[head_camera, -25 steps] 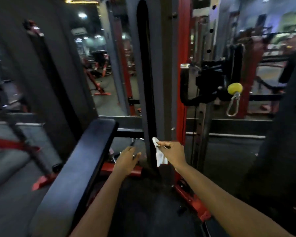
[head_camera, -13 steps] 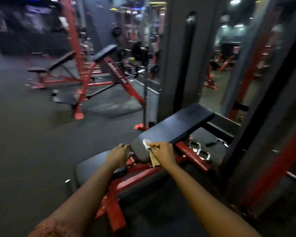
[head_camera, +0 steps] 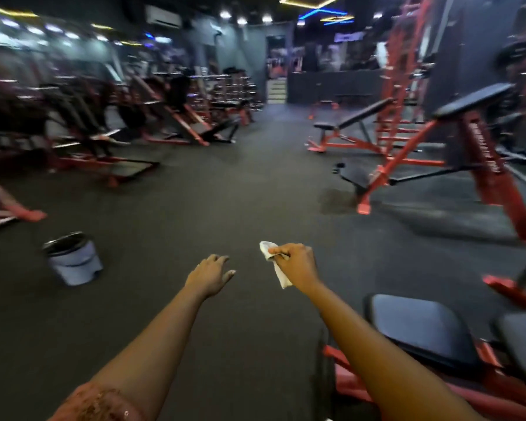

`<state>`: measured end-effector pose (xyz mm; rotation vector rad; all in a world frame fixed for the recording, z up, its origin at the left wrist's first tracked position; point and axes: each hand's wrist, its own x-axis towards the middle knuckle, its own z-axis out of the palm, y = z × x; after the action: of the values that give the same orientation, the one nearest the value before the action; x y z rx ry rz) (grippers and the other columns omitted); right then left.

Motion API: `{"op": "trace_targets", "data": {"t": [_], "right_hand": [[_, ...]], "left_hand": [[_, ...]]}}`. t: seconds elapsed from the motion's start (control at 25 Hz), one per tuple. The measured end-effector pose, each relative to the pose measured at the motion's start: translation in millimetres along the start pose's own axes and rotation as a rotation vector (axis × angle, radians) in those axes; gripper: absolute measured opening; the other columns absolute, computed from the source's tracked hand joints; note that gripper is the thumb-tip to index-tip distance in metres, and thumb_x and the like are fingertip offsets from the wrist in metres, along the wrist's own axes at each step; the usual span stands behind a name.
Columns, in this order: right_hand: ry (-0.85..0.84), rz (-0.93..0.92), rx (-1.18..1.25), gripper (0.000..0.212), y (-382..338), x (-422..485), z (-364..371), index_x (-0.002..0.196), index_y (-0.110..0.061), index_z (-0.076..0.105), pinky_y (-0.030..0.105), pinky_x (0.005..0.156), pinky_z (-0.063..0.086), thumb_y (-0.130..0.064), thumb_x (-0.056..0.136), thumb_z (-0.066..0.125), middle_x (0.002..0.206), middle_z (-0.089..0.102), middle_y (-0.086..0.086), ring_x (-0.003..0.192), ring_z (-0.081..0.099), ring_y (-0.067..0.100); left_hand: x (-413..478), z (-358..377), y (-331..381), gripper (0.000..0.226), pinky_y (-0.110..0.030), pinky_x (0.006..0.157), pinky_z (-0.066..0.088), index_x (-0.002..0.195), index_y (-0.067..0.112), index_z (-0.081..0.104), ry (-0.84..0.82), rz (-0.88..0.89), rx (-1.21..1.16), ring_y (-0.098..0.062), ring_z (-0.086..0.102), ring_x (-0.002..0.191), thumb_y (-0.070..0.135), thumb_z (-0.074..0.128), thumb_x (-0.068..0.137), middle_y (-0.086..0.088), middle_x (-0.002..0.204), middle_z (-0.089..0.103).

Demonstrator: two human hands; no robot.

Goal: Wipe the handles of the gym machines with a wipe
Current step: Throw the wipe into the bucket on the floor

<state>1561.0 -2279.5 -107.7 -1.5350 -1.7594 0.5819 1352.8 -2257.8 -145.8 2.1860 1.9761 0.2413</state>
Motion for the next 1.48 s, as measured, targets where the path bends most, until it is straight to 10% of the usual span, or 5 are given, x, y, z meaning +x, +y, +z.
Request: {"op": "trace_targets", "data": {"t": [0.52, 0.88, 1.48], "right_hand": [[-0.417, -0.416, -0.081, 0.025, -225.3, 199.0, 326.3, 0.107, -0.02, 0.07, 0.022, 0.088, 0.041, -0.015, 0.09, 0.052, 0.115, 0.066, 0.006, 0.105, 0.06, 0.021], [-0.536, -0.534, -0.037, 0.027, -356.7, 395.5, 523.3, 0.106, -0.017, 0.07, 0.009, 0.064, 0.031, -0.01, 0.09, 0.05, 0.115, 0.066, 0.004, 0.099, 0.062, 0.02], [-0.676, -0.493, -0.072, 0.026, -471.9, 693.0, 831.5, 0.11, -0.017, 0.068, 0.017, 0.078, 0.043, -0.012, 0.09, 0.053, 0.12, 0.063, 0.006, 0.102, 0.061, 0.019]], "left_hand": [[37.1, -85.2, -375.0, 0.052, -0.04, 0.104, 0.036, 0.14, 0.013, 0.036, 0.183, -0.506, -0.101, -0.029, 0.04, 0.129, 0.037, 0.045, 0.095, -0.013, 0.143, 0.039], [164.5, -158.1, -585.7, 0.053, -0.041, 0.105, 0.036, 0.143, 0.016, 0.03, 0.185, -0.725, -0.056, -0.028, 0.039, 0.13, 0.038, 0.042, 0.096, -0.011, 0.145, 0.035], [429.1, -193.9, -925.8, 0.052, -0.042, 0.105, 0.038, 0.142, 0.017, 0.032, 0.201, -0.777, -0.178, -0.028, 0.039, 0.13, 0.038, 0.043, 0.096, -0.01, 0.144, 0.035]]}}
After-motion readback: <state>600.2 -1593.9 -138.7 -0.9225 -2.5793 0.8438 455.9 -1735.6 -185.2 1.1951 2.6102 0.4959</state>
